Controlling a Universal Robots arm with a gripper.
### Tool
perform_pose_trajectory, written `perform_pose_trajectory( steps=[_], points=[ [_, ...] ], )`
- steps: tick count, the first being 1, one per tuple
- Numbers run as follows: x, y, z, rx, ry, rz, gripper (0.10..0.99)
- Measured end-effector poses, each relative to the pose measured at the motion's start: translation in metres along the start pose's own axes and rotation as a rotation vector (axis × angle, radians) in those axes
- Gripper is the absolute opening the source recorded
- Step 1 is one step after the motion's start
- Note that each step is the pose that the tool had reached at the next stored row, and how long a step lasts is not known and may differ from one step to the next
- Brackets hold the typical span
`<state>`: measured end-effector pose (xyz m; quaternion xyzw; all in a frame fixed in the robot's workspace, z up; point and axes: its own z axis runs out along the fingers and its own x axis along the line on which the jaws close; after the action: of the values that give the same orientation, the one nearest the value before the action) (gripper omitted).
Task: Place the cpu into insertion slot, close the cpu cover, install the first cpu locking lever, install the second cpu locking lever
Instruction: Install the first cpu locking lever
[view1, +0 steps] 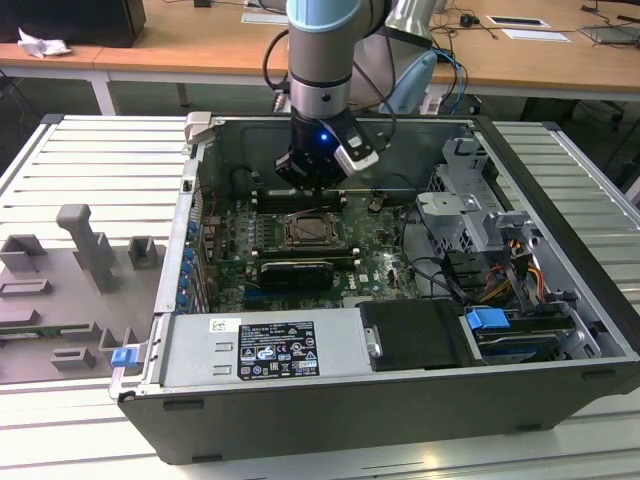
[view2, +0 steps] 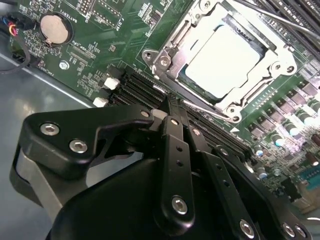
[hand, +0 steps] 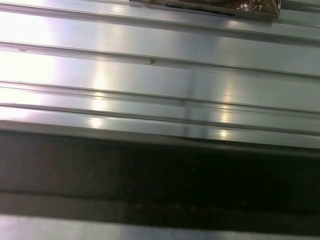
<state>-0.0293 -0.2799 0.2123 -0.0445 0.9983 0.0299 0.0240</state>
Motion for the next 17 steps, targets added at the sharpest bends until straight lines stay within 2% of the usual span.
perform_pose_trajectory(
  steps=[7,17],
  points=[
    [-0.0023,-0.0006,0.0064,0.001,0.0000,0.001,0.106],
    [-0.0021,-0.0021,0.0090,0.002,-0.0001,0.002,0.106]
  ],
)
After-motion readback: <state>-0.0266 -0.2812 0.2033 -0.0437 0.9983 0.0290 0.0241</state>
